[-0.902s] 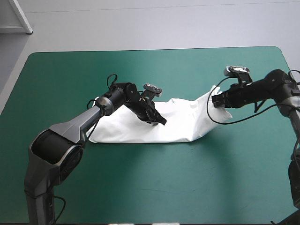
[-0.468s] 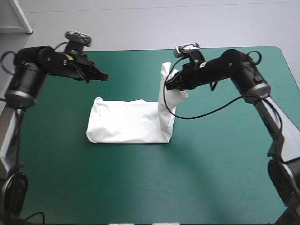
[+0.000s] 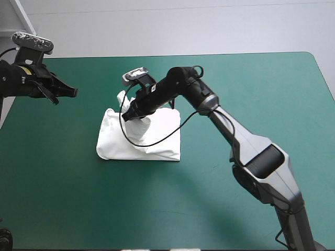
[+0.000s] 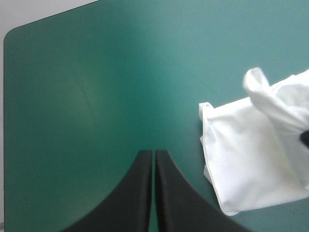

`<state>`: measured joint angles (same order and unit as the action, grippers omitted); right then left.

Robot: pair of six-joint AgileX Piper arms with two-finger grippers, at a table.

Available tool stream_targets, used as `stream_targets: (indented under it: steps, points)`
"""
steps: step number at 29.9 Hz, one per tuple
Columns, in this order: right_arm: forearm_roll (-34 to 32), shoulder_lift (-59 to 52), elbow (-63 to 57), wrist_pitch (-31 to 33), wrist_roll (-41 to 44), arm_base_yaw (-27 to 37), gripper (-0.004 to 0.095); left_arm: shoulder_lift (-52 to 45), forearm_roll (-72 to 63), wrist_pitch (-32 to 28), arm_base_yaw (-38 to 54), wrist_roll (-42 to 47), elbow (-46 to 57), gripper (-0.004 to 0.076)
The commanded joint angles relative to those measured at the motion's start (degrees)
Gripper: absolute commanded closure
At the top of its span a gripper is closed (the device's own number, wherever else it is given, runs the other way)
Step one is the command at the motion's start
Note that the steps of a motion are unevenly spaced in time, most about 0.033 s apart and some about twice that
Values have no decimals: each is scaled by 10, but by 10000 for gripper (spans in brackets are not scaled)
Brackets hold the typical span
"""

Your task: Fold the cloth

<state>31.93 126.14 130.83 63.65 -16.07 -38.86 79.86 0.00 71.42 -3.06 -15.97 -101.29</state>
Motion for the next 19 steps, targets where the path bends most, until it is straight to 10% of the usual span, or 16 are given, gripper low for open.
stream_targets:
  steps: [1,11,15,19]
  points:
    - [-23,15,74,12,13,-26,920,-18,-3,-8,-1,8,-15,705]
    - [73,36,102,19,-71,-58,300,-18,-3,-4,-1,8,-15,705]
    - [196,31,102,39,-162,-56,361,-18,-3,-4,-1,9,-15,705]
    - [114,21,102,39,-107,-56,444,-18,-3,-3,-1,10,-15,705]
